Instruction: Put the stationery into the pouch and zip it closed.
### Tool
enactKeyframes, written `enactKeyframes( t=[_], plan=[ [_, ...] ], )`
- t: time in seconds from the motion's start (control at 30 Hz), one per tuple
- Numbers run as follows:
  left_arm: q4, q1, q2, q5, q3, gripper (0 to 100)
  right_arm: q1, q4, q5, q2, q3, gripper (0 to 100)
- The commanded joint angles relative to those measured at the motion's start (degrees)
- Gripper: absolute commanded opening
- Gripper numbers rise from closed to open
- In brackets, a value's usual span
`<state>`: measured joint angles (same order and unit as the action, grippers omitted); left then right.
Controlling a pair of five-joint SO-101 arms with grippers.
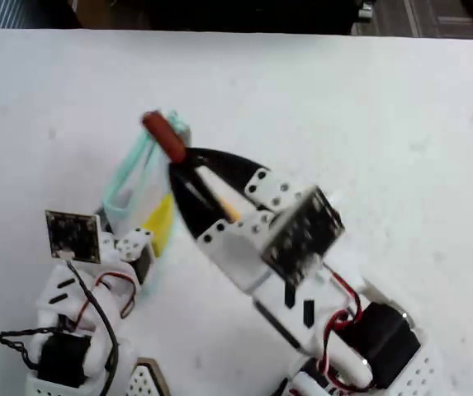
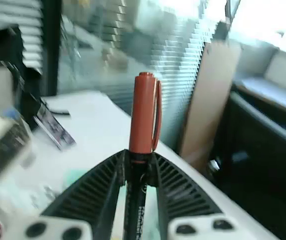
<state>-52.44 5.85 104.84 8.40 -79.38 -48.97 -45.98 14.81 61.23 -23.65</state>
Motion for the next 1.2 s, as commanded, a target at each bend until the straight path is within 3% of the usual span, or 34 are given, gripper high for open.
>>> enactKeyframes(
  t=[0.0, 0.33, 0.5, 0.7, 1.0, 1.17],
  plan=[
    [0.00, 4.35, 0.04, -0.44, 0.18, 23, -1.98, 8.04, -0.35, 0.40, 0.44, 1.6],
    [-0.26, 5.41, 0.04, -0.44, 0.26, 23, -1.98, 21.76, -2.37, 0.31, -1.14, 1.6],
    [-0.18, 5.23, 0.04, -0.44, 0.35, 23, -1.98, 33.63, -8.97, 0.22, -10.02, 1.6],
    [-0.09, 5.41, 0.04, -0.44, 0.35, 23, -1.89, 46.55, -9.93, -0.75, -18.11, 1.6],
    [0.00, 5.14, 0.04, -0.44, 0.35, 23, -1.98, 57.80, -10.02, -13.67, -18.20, 1.6],
    [0.00, 4.97, 0.04, -0.44, 0.35, 23, -1.98, 58.24, -10.02, -15.60, -20.04, 1.6]
  ],
)
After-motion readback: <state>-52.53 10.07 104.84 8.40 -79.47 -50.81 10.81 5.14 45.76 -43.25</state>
